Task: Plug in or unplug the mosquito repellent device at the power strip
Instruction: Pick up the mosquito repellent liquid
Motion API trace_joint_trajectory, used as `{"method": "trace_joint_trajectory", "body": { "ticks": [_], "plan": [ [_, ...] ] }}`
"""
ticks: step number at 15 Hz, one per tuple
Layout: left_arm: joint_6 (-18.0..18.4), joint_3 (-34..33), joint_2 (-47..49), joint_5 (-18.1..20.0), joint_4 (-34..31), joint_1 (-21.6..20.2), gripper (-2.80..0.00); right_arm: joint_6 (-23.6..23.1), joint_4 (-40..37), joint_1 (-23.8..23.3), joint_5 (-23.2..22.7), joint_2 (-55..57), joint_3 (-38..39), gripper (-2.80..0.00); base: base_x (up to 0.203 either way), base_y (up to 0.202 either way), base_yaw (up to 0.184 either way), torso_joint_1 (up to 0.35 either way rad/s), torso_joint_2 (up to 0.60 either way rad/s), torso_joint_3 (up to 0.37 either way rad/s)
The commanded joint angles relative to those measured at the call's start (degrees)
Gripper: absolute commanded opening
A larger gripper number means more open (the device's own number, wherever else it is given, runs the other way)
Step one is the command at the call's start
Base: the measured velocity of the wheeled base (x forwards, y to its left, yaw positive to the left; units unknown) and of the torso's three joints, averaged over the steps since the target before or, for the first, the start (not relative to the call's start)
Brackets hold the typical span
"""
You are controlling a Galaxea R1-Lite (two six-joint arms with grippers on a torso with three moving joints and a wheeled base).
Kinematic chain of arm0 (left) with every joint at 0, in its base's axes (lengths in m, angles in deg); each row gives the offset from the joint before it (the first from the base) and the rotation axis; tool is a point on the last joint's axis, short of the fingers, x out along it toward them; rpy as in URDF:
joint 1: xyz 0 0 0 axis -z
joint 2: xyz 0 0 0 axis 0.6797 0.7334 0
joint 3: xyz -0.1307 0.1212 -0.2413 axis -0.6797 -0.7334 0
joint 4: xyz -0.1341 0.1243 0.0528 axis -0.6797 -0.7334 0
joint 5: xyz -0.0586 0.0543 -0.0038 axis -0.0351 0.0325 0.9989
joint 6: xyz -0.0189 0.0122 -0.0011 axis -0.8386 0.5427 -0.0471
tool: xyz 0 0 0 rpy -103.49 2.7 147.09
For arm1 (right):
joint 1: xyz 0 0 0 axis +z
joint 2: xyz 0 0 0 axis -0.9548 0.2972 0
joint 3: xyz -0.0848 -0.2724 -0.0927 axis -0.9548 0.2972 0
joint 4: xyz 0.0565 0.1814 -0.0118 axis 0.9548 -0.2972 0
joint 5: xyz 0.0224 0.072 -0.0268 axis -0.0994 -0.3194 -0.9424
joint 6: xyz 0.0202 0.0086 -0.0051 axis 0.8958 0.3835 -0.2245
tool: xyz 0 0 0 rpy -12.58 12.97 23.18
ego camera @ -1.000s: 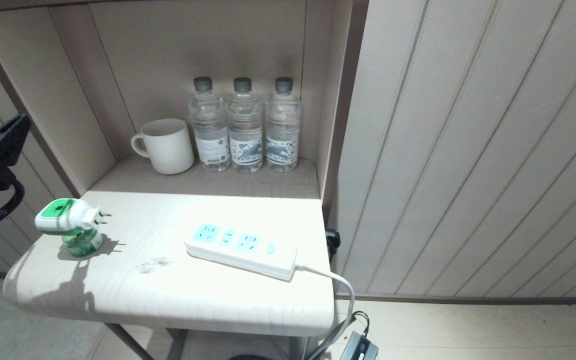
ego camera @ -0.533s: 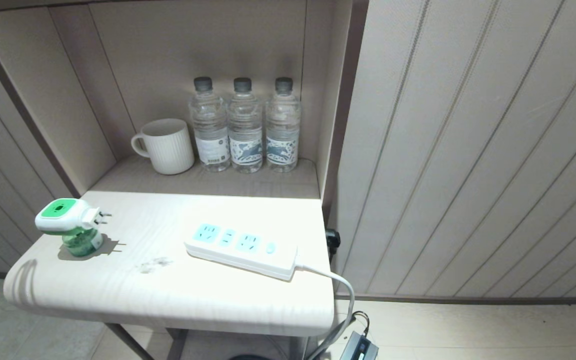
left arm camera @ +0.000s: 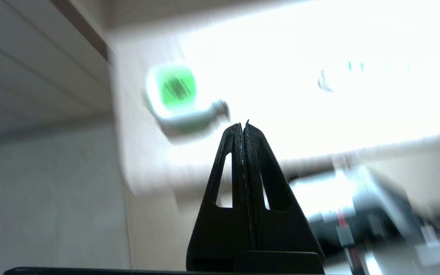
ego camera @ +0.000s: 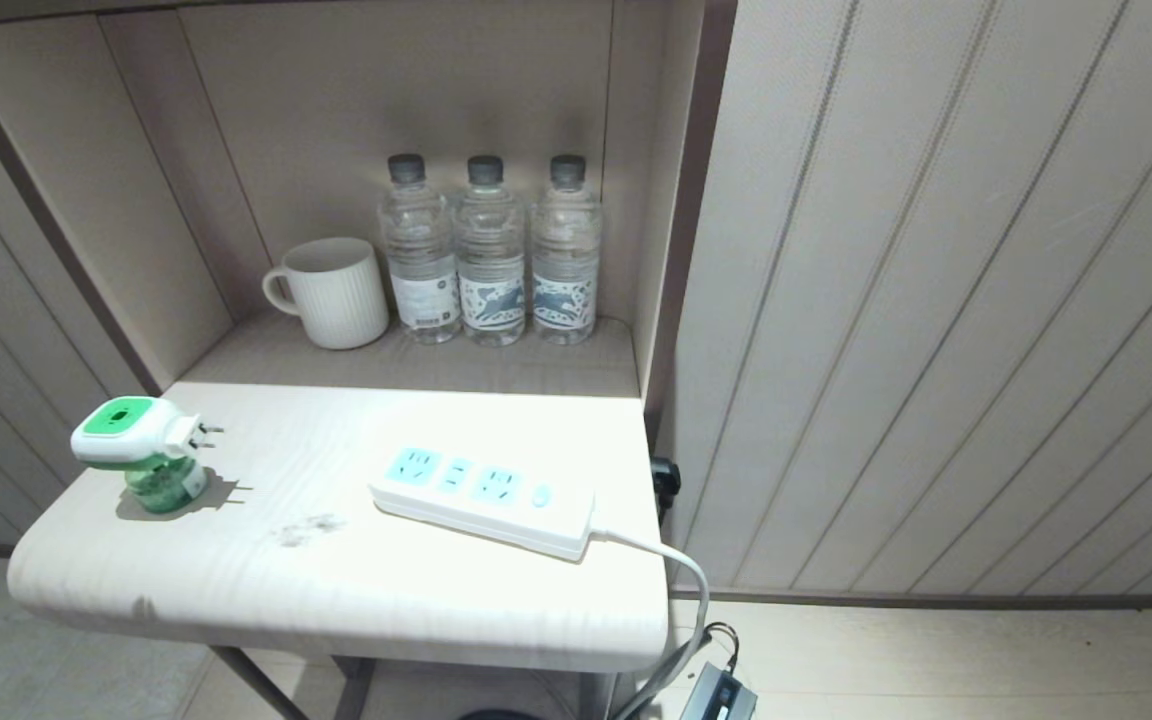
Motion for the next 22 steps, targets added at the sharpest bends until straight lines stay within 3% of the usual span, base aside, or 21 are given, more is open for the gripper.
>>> {"method": "trace_joint_trajectory", "body": {
  "ticks": [1,4,12,16,22],
  "plan": [
    [0.0,5.1,8.2,2.5,-16.1,0.0,-2.80,0.0,0.1,0.0,0.0,0.0,0.0,-2.80,0.000,0.000,0.000,0.000,0.00,0.000],
    [0.5,7.4,12.7,4.0,-22.9,0.0,-2.80,0.0,0.1,0.0,0.0,0.0,0.0,-2.80,0.000,0.000,0.000,0.000,0.00,0.000],
    [0.2,7.5,18.0,4.4,-22.4,0.1,-2.80,0.0,0.1,0.0,0.0,0.1,0.0,-2.80,0.000,0.000,0.000,0.000,0.00,0.000],
    [0.1,6.6,21.5,4.0,-16.8,0.0,-2.80,0.0,0.1,0.0,0.0,0.1,0.0,-2.80,0.000,0.000,0.000,0.000,0.00,0.000],
    [-0.1,6.6,23.7,4.5,-13.6,0.0,-2.80,0.0,0.1,0.0,0.0,0.0,0.0,-2.80,0.000,0.000,0.000,0.000,0.00,0.000]
  ]
}}
